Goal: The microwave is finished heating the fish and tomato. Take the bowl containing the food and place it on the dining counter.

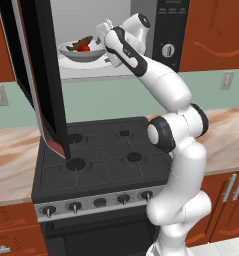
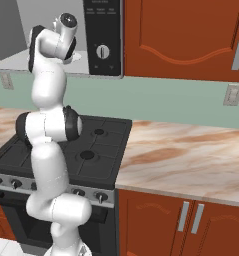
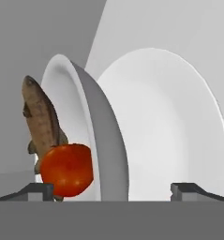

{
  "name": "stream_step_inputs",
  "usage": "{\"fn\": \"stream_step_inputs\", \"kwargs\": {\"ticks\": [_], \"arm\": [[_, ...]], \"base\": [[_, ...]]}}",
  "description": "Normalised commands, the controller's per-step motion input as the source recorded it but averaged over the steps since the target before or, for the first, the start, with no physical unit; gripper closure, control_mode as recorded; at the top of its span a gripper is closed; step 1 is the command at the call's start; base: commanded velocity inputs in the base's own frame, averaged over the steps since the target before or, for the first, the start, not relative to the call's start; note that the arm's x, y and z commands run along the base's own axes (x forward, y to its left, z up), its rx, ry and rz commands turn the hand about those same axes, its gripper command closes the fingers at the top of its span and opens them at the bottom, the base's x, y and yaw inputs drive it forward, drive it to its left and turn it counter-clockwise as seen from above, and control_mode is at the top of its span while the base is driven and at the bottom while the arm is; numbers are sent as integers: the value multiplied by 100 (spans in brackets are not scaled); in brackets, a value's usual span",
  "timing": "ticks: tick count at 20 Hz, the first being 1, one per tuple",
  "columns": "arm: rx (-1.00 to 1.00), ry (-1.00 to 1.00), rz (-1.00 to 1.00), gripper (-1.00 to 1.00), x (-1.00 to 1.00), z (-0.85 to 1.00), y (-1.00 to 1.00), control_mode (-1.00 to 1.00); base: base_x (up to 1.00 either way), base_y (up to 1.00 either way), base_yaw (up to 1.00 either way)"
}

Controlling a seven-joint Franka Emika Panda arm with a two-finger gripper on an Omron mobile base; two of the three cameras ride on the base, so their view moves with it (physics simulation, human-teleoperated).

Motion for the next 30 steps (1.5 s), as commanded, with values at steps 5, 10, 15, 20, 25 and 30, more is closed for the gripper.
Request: {"fn": "stream_step_inputs", "kwargs": {"ticks": [5,10,15,20,25,30], "arm": [[-5,1,0,-100,2,-25,0,-100],[-4,0,0,-100,4,-27,11,-100],[-1,0,-5,-100,24,-7,42,-100],[0,1,-6,-100,32,2,26,-100],[0,4,0,100,24,0,5,-100],[0,0,0,100,3,0,0,-100]], "base": [[0,0,0],[0,0,0],[0,0,0],[0,0,0],[0,0,0],[0,0,0]]}}
